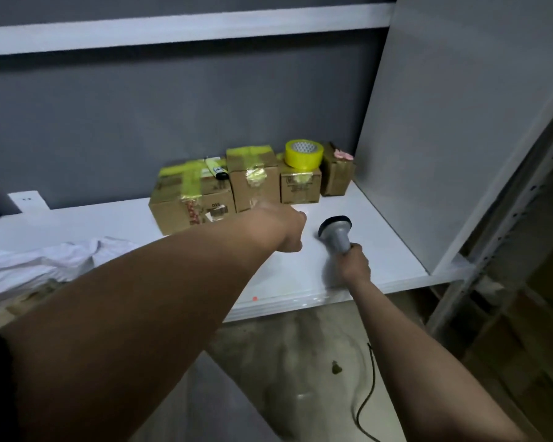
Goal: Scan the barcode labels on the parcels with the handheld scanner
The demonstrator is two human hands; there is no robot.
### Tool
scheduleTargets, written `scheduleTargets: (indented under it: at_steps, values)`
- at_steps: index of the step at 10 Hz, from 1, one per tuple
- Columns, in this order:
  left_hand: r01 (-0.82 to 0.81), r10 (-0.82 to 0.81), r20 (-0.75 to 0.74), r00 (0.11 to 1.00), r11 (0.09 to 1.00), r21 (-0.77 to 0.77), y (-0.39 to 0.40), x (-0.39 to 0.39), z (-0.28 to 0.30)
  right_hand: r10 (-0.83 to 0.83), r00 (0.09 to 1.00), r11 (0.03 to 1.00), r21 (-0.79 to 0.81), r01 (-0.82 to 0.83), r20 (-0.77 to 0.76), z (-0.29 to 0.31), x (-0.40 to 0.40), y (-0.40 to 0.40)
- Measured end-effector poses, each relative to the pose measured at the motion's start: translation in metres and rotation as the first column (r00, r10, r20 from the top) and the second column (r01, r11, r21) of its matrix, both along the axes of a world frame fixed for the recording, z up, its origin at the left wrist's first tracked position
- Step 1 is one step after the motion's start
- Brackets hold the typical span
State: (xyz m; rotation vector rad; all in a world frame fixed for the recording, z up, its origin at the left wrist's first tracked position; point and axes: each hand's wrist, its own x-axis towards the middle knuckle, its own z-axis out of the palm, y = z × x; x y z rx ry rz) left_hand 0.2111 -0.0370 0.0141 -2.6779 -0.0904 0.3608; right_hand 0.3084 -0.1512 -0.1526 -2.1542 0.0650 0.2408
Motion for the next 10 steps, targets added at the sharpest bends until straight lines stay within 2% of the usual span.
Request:
scheduleTargets:
  at_steps: [2,4,5,6,8,10]
  values:
    - [0.037,-0.036,-0.023,0.999,0.999,0.038,0.01,0.0,-0.018,-0.027,1.0,0.999,-0.029,0.027,0.017,-0.016,-0.001,0.005]
    - [0.027,-0.025,-0.044,0.999,0.999,0.047,0.015,-0.006,-0.022,0.019,0.998,0.998,-0.054,-0.016,0.055,-0.014,0.006,0.001]
    - [0.013,-0.009,-0.066,0.998,0.999,0.051,0.013,-0.007,-0.023,0.033,0.997,0.994,-0.104,-0.027,0.063,-0.013,0.007,0.001]
    - [0.006,-0.001,-0.079,0.997,0.998,0.065,0.012,-0.007,-0.024,0.023,1.0,0.971,-0.238,-0.021,0.007,-0.009,0.005,0.003]
    - [0.033,-0.025,-0.081,0.996,0.994,0.103,0.012,-0.016,0.001,0.002,1.0,0.962,-0.273,0.002,0.016,0.012,-0.002,-0.005]
    - [-0.002,0.003,0.156,0.988,1.0,-0.004,0.02,-0.055,0.075,0.046,0.975,0.953,-0.302,0.023,0.219,0.087,-0.032,-0.015]
